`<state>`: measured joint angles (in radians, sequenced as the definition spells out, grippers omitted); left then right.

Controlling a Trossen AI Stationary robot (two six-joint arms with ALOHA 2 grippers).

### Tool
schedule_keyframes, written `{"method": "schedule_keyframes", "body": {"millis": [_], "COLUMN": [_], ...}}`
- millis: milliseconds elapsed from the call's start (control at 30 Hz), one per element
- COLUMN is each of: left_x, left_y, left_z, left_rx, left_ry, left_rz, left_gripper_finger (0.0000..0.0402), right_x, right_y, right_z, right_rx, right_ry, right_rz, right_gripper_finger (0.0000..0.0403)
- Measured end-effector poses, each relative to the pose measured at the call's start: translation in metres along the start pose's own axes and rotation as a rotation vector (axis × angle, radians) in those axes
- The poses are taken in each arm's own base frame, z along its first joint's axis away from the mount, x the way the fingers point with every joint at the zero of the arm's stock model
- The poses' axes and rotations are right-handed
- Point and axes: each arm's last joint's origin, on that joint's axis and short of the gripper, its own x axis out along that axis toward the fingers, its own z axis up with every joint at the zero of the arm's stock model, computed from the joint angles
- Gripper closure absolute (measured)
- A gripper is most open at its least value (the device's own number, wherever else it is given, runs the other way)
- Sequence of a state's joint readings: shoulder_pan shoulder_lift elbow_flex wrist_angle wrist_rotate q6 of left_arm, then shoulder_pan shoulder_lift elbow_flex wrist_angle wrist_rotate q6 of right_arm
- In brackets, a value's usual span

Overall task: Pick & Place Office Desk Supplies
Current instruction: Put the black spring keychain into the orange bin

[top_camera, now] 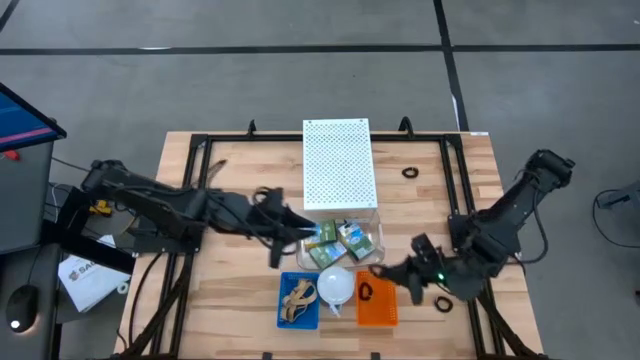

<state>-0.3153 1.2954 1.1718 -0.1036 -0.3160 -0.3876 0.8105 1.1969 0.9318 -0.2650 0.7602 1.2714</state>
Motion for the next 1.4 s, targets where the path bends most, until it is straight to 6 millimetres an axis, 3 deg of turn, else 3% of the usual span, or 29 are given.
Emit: {"method": "schedule_keyframes", "body": {"millis": [133, 267, 433, 600, 833, 1200, 1400], "left_x": [-0.032, -0.053, -0.061, -0.056, -0.044, -0.046, -0.045], "left_y": [0.012, 0.025, 0.035, 0.035, 0.028, 0.024, 0.027], "left_z": [0.003, -0.007, -0.026, -0.045, -0.06, -0.062, -0.062], "left_rx": [-0.003, -0.03, -0.119, -0.176, -0.205, -0.185, -0.143], "left_ry": [-0.033, -0.068, -0.101, -0.105, -0.084, -0.079, -0.089], "left_rz": [0.054, 0.094, 0.09, 0.06, 0.035, 0.026, 0.069], "left_gripper_finger": [0.0314, 0.0314, 0.0314, 0.0314, 0.0314, 0.0314, 0.0314], "right_x": [-0.015, -0.015, 0.01, 0.034, 0.05, 0.04, 0.028], "right_y": [-0.002, -0.006, -0.018, -0.03, -0.043, -0.045, -0.051], "right_z": [-0.022, -0.048, -0.074, -0.084, -0.076, -0.062, -0.026], "right_rx": [0.068, 0.104, 0.132, 0.162, 0.149, 0.143, 0.208], "right_ry": [0.138, 0.271, 0.34, 0.367, 0.365, 0.33, 0.094], "right_rz": [-0.004, -0.06, -0.192, -0.295, -0.402, -0.441, -0.474], "right_gripper_finger": [0.0398, 0.0398, 0.0398, 0.0398, 0.0383, 0.0252, 0.0208]}}
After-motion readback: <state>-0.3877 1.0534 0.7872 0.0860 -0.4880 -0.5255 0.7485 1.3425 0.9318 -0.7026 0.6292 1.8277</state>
